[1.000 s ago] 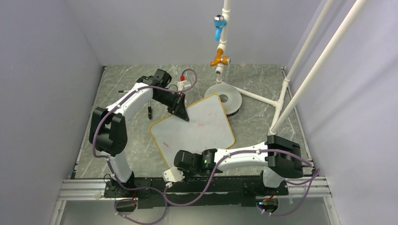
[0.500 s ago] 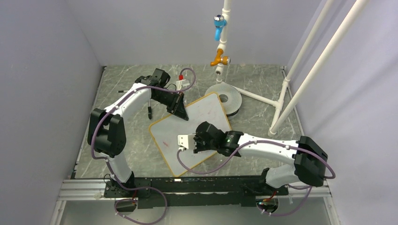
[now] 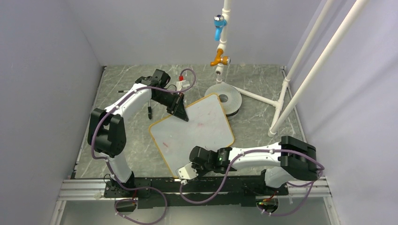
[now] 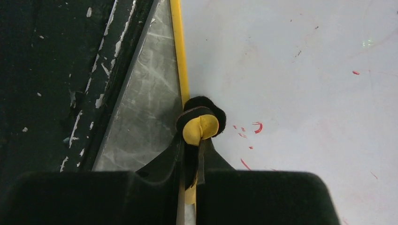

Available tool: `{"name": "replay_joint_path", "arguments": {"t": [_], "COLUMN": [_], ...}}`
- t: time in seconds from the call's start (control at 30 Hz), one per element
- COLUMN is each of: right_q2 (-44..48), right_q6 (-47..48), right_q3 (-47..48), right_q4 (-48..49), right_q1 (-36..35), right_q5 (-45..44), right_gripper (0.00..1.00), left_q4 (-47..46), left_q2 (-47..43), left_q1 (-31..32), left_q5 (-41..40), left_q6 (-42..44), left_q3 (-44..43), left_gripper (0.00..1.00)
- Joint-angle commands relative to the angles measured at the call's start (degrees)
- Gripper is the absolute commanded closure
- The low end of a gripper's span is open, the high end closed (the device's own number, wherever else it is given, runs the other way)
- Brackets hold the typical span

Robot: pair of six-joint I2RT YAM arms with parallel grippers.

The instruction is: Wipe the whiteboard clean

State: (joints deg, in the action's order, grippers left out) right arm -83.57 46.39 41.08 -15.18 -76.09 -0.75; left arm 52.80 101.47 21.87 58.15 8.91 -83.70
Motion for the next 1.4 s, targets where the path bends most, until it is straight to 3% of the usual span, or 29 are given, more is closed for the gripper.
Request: {"name": "replay_joint_path", "arguments": {"t": [0.0,0.2,0.37,0.6,0.83,1.17,1.37], "right_q2": [-0.29,3.86,2.62,0.49,-3.91,4.23,4.71], "right_q6": [-0.94,-3.50,-3.59,-1.55,-1.53,-6.15,-8.02], "right_q3": [2.27,6.98,9.05,6.40,6.75,7.00,5.77], "right_q4": [0.43,2.34,2.36,-1.79,-2.90,2.26,3.88], "right_q1": [1.25,9.42,10.69,3.59,0.50,16.20,20.44], "right_q5": [-3.13,-5.46,-7.40,0.31,-0.33,-2.60,0.19], "right_gripper": [1.00,1.00,1.00,1.00,1.00,1.00,1.00], "left_q4": [-0.84,-0.59,-0.80,-2.50,-3.40,-8.75,-15.46], "left_q2": [-3.82,-3.65,-3.73,-4.39,-5.81,-10.34,-14.11], "left_q1": [0.27,0.27,0.22,0.10,-0.20,-1.45,-1.87], "left_q5": [7.53,7.68,7.47,6.76,6.41,5.18,3.14], "left_q6": [-0.03,0.20,-0.14,-1.96,-3.07,-7.95,-15.45], "left_q3": [-0.51,-0.71,-0.77,0.10,1.82,7.48,13.44], "left_gripper": [1.00,1.00,1.00,1.00,1.00,1.00,1.00]}}
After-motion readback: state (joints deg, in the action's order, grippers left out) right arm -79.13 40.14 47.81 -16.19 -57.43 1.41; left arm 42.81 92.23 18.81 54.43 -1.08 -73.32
